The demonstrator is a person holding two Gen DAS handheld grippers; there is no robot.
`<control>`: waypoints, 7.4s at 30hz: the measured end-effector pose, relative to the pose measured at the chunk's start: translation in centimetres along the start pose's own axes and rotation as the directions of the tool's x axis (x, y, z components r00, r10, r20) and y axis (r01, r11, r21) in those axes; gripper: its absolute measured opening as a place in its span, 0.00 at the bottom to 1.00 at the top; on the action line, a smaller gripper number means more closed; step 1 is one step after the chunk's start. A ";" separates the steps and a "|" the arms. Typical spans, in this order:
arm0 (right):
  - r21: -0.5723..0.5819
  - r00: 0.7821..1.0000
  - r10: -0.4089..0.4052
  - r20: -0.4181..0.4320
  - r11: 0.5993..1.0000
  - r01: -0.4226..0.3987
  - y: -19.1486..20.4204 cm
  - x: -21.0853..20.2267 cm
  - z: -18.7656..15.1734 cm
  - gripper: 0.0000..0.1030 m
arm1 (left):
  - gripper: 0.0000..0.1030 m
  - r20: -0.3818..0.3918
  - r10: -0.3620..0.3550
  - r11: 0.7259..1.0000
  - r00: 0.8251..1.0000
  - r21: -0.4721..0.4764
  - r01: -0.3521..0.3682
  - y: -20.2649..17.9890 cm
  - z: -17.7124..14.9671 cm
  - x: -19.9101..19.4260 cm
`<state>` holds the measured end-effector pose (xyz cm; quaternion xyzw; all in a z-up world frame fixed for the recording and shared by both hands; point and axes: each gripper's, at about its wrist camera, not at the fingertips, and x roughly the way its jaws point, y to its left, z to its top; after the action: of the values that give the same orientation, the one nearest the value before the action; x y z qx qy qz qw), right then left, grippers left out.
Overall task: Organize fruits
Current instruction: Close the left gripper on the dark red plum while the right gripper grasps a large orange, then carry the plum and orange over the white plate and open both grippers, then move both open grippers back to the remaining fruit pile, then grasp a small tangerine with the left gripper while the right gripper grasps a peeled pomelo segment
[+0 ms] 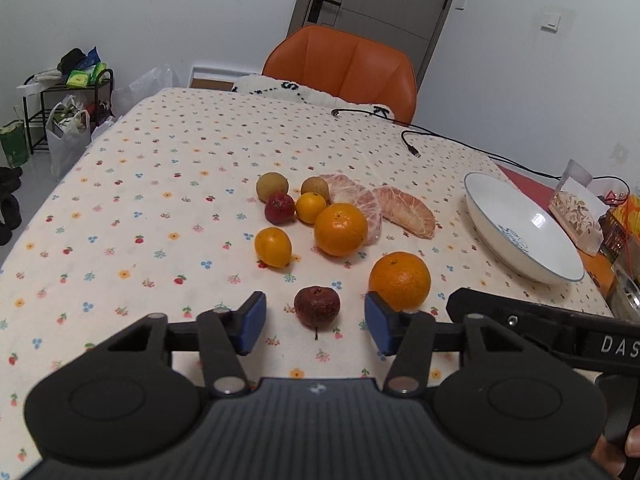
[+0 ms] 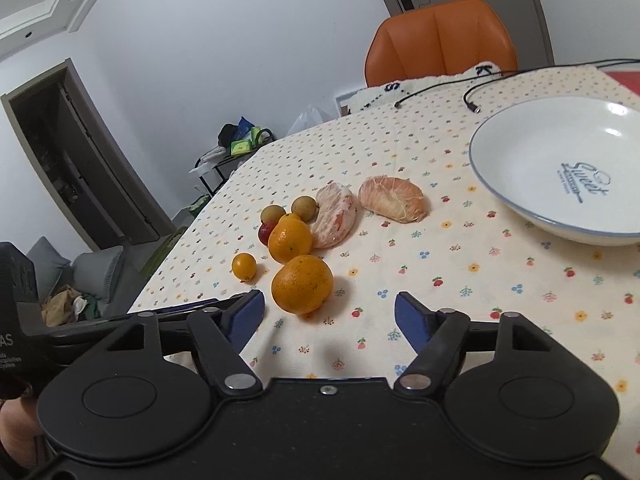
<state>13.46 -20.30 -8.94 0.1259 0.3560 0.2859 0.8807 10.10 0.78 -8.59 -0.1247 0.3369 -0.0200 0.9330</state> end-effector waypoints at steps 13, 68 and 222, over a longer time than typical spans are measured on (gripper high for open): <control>0.004 0.998 0.054 -0.042 0.999 -0.054 0.4 3.1 0.5 0.52 | 0.23 -0.004 0.009 1.000 1.000 -0.009 -0.009 0.4 0.5 0.3; 0.153 0.956 -0.145 0.256 0.982 0.108 -10.4 -8.6 1.6 0.27 | 0.23 0.016 -0.210 0.953 0.978 0.227 0.201 -13.9 3.1 3.8; -0.195 0.994 -0.109 -0.026 0.976 0.102 1.5 7.6 5.0 0.22 | 0.22 0.089 0.047 0.995 0.995 -0.091 -0.039 4.3 4.0 3.1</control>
<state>20.74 -14.73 -8.96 0.0156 0.3488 0.2740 0.8961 14.82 5.45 -8.58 -0.1596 0.2972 0.0211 0.9412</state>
